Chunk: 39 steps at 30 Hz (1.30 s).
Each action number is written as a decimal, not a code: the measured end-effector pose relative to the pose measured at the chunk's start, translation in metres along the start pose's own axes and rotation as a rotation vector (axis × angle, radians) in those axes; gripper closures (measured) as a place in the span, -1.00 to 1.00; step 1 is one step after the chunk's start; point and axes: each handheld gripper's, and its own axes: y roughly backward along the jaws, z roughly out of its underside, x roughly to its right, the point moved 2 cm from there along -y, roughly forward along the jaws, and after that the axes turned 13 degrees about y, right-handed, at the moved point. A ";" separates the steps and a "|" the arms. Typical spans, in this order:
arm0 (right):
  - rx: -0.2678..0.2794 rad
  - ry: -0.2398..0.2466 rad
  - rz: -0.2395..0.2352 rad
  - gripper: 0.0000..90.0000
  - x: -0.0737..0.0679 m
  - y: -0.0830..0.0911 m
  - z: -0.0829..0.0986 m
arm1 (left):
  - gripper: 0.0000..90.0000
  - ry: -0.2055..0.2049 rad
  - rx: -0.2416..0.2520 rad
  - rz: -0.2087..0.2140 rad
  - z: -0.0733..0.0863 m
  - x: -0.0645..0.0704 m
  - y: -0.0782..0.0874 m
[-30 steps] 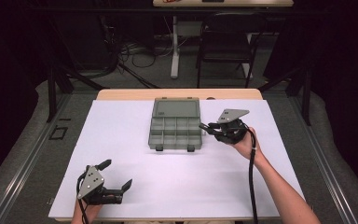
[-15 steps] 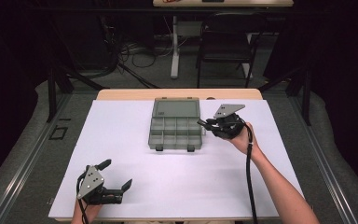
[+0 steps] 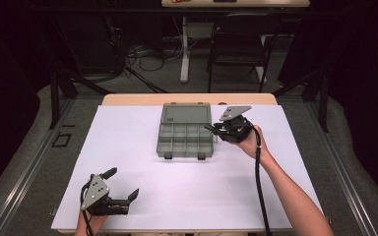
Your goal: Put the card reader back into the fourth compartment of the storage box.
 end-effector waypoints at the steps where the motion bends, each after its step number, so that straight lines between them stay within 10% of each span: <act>1: 0.000 -0.005 -0.001 0.64 0.001 -0.001 0.000 | -1.00 0.000 -0.001 0.000 0.000 0.000 0.000; 39: -0.128 -0.132 0.017 0.64 0.002 -0.042 -0.005 | -0.99 -0.005 0.004 -0.006 0.000 0.001 0.001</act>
